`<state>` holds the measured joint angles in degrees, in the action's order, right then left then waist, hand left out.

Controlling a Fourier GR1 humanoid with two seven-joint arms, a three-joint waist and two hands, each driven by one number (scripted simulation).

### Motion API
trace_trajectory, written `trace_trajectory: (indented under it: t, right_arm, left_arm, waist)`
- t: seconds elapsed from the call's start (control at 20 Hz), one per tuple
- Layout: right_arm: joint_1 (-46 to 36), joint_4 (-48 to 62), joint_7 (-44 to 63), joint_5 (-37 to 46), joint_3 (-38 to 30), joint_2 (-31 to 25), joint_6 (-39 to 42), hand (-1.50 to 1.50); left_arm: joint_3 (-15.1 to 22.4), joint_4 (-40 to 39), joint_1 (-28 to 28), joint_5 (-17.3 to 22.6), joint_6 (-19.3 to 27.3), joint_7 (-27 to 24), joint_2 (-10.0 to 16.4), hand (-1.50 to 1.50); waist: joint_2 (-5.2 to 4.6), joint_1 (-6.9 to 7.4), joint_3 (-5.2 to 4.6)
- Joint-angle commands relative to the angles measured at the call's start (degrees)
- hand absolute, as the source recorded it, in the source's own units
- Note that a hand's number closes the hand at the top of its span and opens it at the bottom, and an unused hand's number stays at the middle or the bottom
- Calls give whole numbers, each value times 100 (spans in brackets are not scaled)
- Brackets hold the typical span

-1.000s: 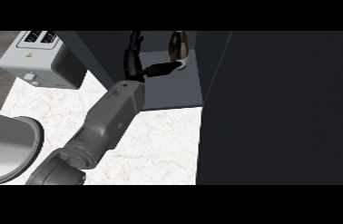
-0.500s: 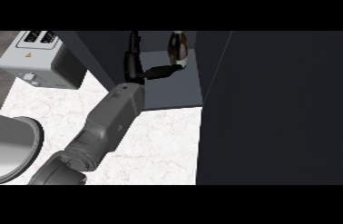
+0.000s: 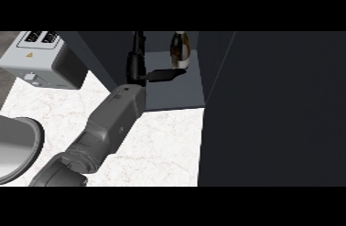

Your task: Pick up the wine, place it into the cabinet and close the cabinet

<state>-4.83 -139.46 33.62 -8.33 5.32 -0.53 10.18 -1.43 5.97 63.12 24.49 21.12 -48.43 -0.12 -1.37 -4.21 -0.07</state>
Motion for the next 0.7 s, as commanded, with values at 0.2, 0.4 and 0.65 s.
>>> trace_trajectory:
  t: [0.2, 0.4, 0.65]
  right_arm:
    - [-83, -3, 92, -8, 137, 15, -9, -150]
    - [-14, -311, 294, -320, -57, -42, -50, -150]
    - [8, -50, 4, -3, 206, 50, -159, -150]
  left_arm:
    - [-19, 37, -406, 211, -433, -277, 12, -150]
    - [-73, 129, -342, 354, -546, -150, 12, -150]
    - [177, 231, -543, 658, -726, -265, 12, -150]
  waist:
    - [33, 40, -2]
    - [62, 118, 1]
    - [77, 92, 2]
